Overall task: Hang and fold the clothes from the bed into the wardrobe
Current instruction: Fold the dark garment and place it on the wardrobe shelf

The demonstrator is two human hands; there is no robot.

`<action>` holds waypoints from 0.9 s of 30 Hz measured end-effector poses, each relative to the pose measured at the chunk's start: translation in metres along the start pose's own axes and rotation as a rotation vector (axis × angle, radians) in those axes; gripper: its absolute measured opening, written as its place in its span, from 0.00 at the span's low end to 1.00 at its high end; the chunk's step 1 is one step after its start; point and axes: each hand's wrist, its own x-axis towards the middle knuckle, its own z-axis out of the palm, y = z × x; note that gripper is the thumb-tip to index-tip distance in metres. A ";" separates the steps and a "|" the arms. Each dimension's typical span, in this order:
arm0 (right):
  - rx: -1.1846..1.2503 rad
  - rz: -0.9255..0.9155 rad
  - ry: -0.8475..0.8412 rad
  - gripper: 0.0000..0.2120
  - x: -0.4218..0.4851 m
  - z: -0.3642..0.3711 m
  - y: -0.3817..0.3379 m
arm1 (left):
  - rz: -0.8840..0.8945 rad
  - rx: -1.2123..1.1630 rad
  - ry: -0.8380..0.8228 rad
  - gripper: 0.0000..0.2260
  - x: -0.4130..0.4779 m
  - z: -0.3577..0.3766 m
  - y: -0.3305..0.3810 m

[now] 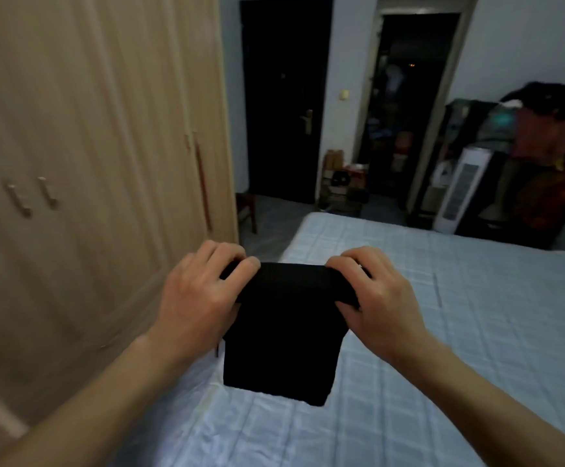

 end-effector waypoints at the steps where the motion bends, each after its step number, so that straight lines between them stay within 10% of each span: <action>1: 0.034 -0.035 0.007 0.12 0.007 0.004 -0.009 | -0.024 0.049 -0.005 0.09 -0.006 -0.014 -0.004; 27: 0.748 -0.775 -0.101 0.25 0.124 0.106 -0.478 | -0.724 0.834 -0.162 0.23 -0.287 -0.424 -0.074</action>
